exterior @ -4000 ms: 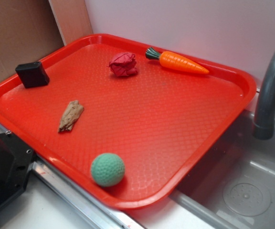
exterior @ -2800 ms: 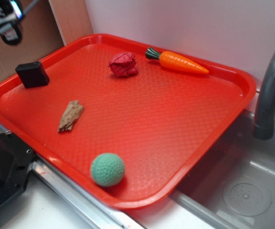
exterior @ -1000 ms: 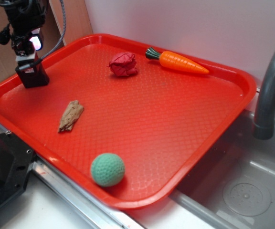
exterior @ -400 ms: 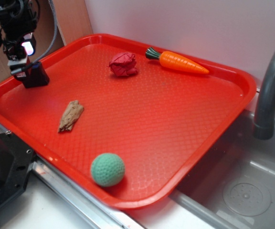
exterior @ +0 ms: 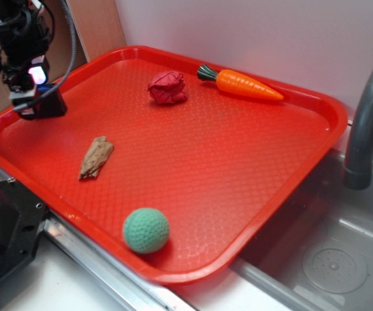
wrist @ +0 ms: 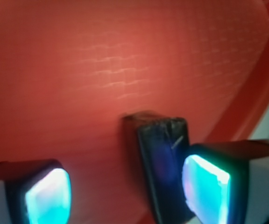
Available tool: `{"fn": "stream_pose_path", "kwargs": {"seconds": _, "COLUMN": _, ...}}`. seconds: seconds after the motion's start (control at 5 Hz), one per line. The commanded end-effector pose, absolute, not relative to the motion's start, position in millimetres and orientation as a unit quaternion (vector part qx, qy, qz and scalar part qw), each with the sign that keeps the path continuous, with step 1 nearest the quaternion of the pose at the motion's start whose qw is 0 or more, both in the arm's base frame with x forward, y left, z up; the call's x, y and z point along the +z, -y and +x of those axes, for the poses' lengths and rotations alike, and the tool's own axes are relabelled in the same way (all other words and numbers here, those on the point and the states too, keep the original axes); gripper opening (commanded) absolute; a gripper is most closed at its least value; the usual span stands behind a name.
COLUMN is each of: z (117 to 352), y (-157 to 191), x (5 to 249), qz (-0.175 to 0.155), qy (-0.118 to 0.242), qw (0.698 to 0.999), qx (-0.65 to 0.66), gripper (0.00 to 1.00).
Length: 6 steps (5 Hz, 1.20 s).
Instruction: Grab the black box.
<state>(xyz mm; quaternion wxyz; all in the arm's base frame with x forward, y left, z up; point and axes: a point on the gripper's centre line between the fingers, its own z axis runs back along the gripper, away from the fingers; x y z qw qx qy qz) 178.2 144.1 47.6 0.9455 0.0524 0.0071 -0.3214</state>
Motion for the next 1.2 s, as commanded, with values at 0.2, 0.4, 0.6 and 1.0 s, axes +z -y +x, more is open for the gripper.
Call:
{"fn": "stream_pose_path", "kwargs": {"seconds": 0.2, "z": 204.3, "y": -144.5, "x": 27.2, "qz": 0.057, "qy": -0.026, "qw": 0.941, "qx": -0.334, "gripper": 1.0}}
{"fn": "stream_pose_path", "kwargs": {"seconds": 0.4, "z": 202.2, "y": -145.6, "x": 27.7, "qz": 0.059, "qy": -0.013, "qw": 0.942, "qx": -0.329, "gripper": 0.0}}
{"fn": "stream_pose_path", "kwargs": {"seconds": 0.6, "z": 200.0, "y": -145.3, "x": 27.7, "qz": 0.058, "qy": -0.01, "qw": 0.944, "qx": -0.325, "gripper": 0.0}}
{"fn": "stream_pose_path", "kwargs": {"seconds": 1.0, "z": 201.2, "y": -145.2, "x": 25.4, "qz": 0.057, "qy": -0.012, "qw": 0.945, "qx": -0.322, "gripper": 0.0}}
